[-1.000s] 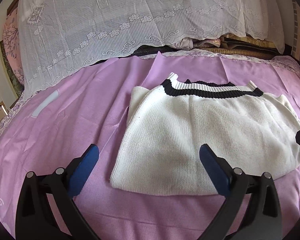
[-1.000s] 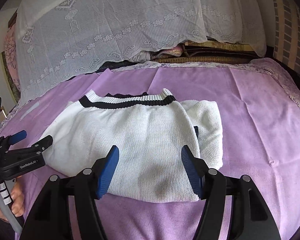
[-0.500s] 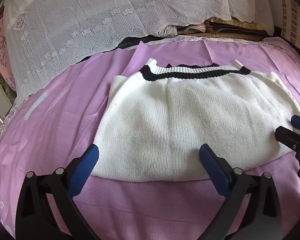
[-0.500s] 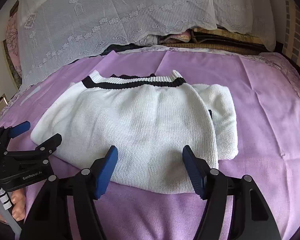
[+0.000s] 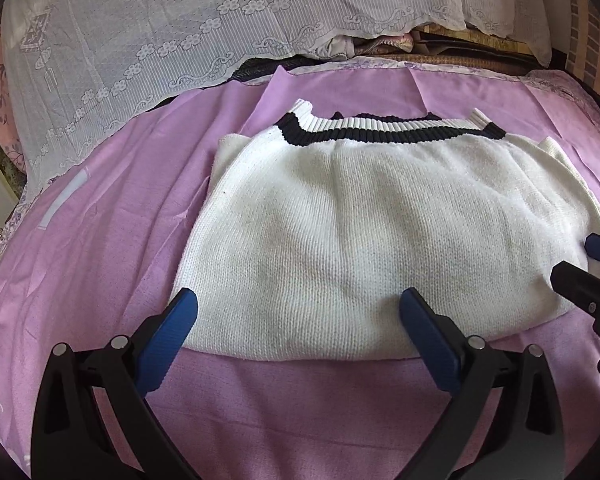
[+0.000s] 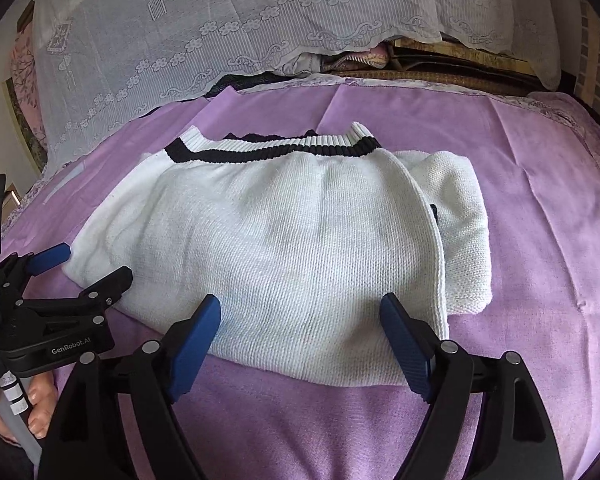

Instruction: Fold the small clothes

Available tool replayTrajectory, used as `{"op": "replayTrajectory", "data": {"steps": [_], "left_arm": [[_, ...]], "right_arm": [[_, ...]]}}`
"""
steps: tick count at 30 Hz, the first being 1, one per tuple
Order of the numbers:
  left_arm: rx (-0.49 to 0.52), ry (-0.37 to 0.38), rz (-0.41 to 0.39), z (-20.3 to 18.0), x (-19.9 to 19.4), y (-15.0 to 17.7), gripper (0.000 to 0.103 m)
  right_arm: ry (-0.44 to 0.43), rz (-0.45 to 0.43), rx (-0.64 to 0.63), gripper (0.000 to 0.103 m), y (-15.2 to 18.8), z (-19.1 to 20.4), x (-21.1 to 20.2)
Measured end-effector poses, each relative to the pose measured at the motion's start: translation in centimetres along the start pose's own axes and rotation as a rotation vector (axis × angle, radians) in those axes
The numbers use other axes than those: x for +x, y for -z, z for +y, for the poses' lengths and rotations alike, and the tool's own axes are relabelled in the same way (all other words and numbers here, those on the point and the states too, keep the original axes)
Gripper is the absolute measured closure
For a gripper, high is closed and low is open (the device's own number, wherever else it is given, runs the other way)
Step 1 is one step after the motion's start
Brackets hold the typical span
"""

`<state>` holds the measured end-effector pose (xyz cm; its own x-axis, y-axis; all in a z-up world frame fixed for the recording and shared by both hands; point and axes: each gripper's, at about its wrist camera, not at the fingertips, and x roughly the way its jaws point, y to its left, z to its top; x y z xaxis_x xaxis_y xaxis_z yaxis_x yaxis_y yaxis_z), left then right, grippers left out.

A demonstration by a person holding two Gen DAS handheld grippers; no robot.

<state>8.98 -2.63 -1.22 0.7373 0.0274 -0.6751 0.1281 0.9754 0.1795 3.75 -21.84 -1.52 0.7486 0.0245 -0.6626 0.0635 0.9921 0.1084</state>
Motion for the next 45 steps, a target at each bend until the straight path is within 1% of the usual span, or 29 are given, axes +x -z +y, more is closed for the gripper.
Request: {"op": "replayTrajectory", "data": {"steps": [3,4,6,8,10,11,12,13,14,15,17,20,23,25,28,31,33,35,39,40,42,44,45], "left_arm": [[-0.031,0.010,-0.079,0.6,-1.8,-0.4,0.004],[-0.041,0.016,-0.098,0.8,-2.1,-0.6,0.004],[-0.053,0.011,-0.110,1.0,-2.0,-1.2,0.004],[-0.069,-0.006,-0.087,1.2,-1.0,-1.6,0.004],[-0.084,0.004,-0.020,1.4,0.7,-1.7,0.004],[-0.081,0.014,0.029,1.4,1.8,-1.5,0.004],[-0.082,0.032,0.072,1.4,2.8,-1.3,0.004],[-0.094,0.050,0.089,1.5,3.2,-1.2,0.004],[-0.105,0.060,0.085,1.7,3.1,-1.2,0.004],[-0.107,0.058,0.081,1.7,3.0,-1.1,0.004],[-0.093,0.038,0.072,1.4,2.8,-1.0,0.004],[-0.060,-0.006,0.030,0.7,1.7,-0.8,0.004],[-0.026,-0.016,-0.005,0.1,0.5,-0.6,0.004],[-0.008,-0.016,-0.032,-0.4,-0.4,-0.5,0.004],[0.005,-0.008,-0.060,-1.2,-1.6,-0.3,0.004],[0.005,0.045,-0.056,-2.4,-2.5,0.0,0.004],[0.032,0.090,-0.051,-4.0,-3.2,0.1,0.004],[0.079,0.118,-0.052,-6.2,-3.7,0.2,0.004],[0.153,0.093,-0.065,-10.3,-4.1,-0.7,0.004],[0.159,0.095,-0.060,-11.1,-3.9,-1.1,0.004],[0.146,0.122,-0.027,-12.2,-3.1,-1.9,0.004],[0.112,0.163,0.007,-12.9,-2.4,-2.5,0.004],[0.099,0.185,0.017,-13.2,-2.1,-2.8,0.004]], "right_arm": [[0.016,-0.075,0.039,0.021,-0.5,-0.9,-1.3],[0.033,-0.086,0.050,0.021,-0.7,-1.3,-1.4],[0.062,-0.092,0.086,0.021,-1.0,-2.5,-1.2],[0.059,-0.069,0.138,0.021,-1.1,-3.7,-0.6],[0.047,-0.025,0.176,0.021,-1.1,-4.5,0.4],[0.037,0.003,0.185,0.021,-1.0,-4.7,1.1],[0.026,0.033,0.188,0.018,-1.0,-4.8,1.8],[0.013,0.046,0.185,0.016,-1.0,-4.8,2.2],[0.003,0.044,0.183,0.012,-0.9,-4.6,2.2],[-0.003,0.042,0.184,0.011,-0.9,-4.6,2.2],[-0.029,0.025,0.209,0.011,-0.9,-4.9,1.7],[-0.076,-0.020,0.285,0.012,-1.2,-6.3,0.0],[-0.091,-0.068,0.366,0.012,-1.6,-8.5,-1.5],[-0.120,-0.074,0.444,0.012,-1.6,-10.4,-1.9],[-0.189,-0.056,0.600,0.012,-1.1,-13.5,-1.7],[-0.279,-0.017,0.731,0.013,-0.2,-15.5,-0.7],[-0.322,0.008,0.776,0.017,0.2,-16.0,0.0],[-0.336,0.013,0.781,0.019,0.3,-16.0,0.3],[-0.338,0.039,0.758,0.027,0.3,-15.5,1.1],[-0.330,0.043,0.748,0.027,0.1,-15.4,1.4],[-0.313,0.050,0.728,0.033,-0.2,-15.5,2.2],[-0.304,0.055,0.710,0.043,-0.6,-15.7,3.1],[-0.306,0.058,0.704,0.045,-0.9,-15.8,3.5]]}}
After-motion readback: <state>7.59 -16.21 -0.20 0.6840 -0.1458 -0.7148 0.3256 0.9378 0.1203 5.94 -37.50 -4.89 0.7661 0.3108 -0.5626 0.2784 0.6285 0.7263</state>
